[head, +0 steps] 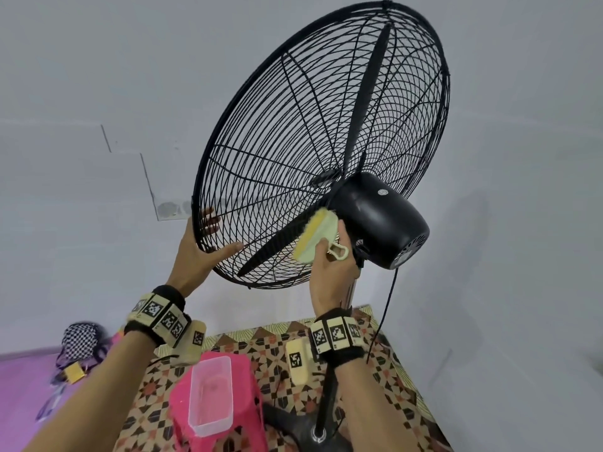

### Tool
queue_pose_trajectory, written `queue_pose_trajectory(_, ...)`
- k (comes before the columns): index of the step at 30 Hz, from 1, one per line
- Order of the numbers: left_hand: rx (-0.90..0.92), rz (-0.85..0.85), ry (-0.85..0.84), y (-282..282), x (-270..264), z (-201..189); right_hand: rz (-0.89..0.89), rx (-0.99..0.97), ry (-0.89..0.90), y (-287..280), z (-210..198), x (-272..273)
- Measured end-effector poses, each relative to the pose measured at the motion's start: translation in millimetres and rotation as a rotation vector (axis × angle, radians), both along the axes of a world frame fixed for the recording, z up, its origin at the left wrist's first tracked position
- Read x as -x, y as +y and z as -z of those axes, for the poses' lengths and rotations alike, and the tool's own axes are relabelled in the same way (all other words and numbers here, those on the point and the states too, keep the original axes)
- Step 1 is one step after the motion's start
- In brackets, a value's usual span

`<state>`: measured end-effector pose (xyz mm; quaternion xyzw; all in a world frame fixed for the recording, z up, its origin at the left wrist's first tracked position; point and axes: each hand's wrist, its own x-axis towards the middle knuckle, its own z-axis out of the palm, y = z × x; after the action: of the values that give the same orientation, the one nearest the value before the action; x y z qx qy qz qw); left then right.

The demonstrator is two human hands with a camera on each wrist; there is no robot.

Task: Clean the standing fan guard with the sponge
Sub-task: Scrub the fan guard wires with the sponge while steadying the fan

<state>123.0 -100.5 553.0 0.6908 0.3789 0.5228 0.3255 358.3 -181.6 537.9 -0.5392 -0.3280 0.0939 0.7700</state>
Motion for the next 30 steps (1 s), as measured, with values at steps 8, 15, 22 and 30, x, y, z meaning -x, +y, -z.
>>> queue_pose_trajectory(8,0.007,-0.012,0.020,0,6,-1,0.049,0.169,-0.109,1,17,-3)
queue_pose_trajectory(15,0.014,-0.020,0.022,0,2,-1,0.084,0.030,-0.200,-2,3,14)
queue_pose_trajectory(22,0.016,-0.018,0.023,-2,5,1,0.103,0.126,-0.272,-12,15,2)
queue_pose_trajectory(30,0.017,-0.017,0.013,-1,6,0,0.085,0.199,-0.412,-1,16,-3)
